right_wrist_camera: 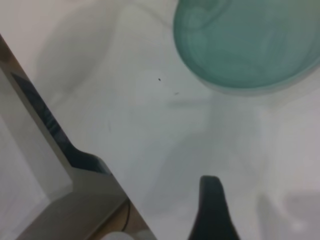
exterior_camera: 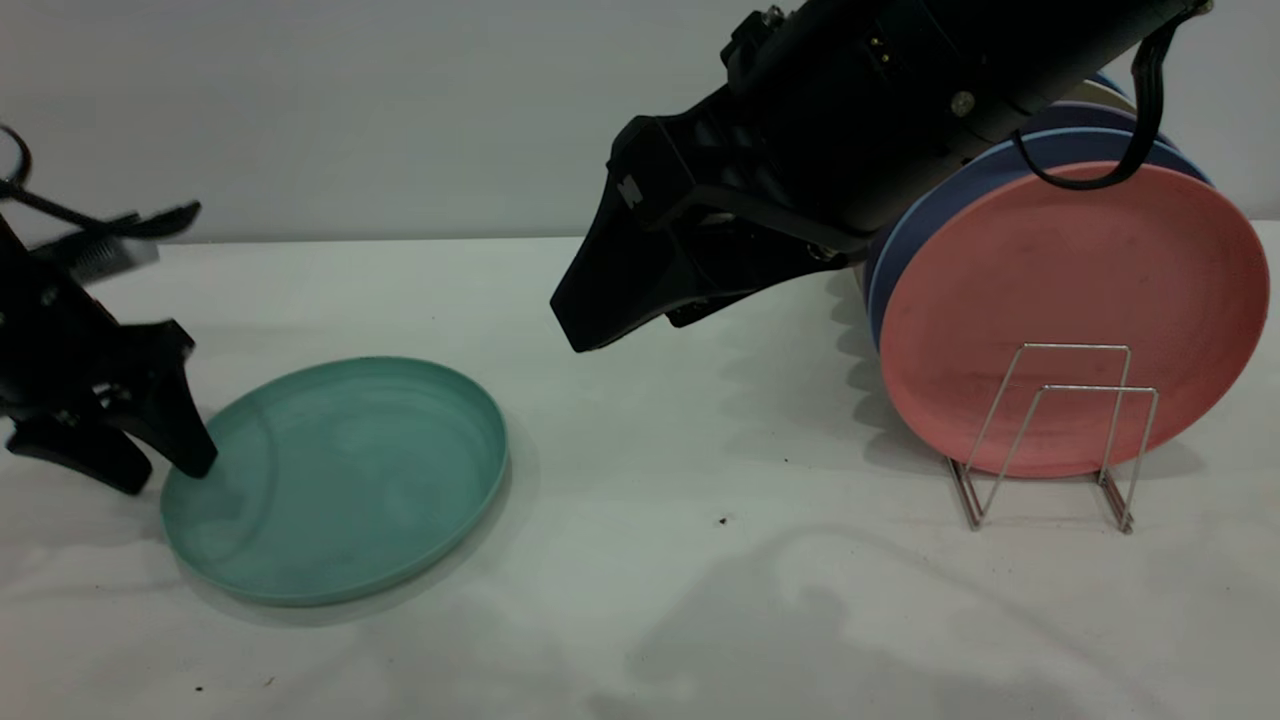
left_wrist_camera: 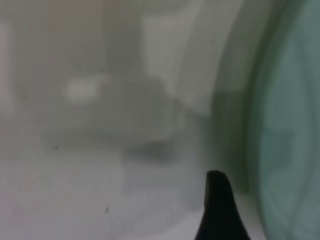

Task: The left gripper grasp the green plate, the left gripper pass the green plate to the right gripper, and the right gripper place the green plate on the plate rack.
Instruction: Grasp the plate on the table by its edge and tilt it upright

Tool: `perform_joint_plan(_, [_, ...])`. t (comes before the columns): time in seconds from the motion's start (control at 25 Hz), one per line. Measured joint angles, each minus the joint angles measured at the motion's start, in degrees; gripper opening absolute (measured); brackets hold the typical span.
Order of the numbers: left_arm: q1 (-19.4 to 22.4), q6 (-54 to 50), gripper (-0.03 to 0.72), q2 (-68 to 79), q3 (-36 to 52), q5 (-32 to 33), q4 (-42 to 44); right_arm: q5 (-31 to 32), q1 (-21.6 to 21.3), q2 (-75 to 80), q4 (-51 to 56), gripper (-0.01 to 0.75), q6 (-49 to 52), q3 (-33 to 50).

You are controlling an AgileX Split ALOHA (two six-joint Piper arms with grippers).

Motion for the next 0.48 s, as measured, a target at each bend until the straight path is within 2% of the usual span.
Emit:
perform_joint_plan(0.28, [0.0,4.1,0.510,3.4,-0.4,-1.2,-6.6,-0.1,0.0,0.0,0.8,0.568,0.0,0.0])
perform_joint_plan(0.48, [0.0,5.7,0.485,3.9,-0.5,-1.1,-8.2,-0.8,0.0,0.0,0.8,0.568,0.0,0.0])
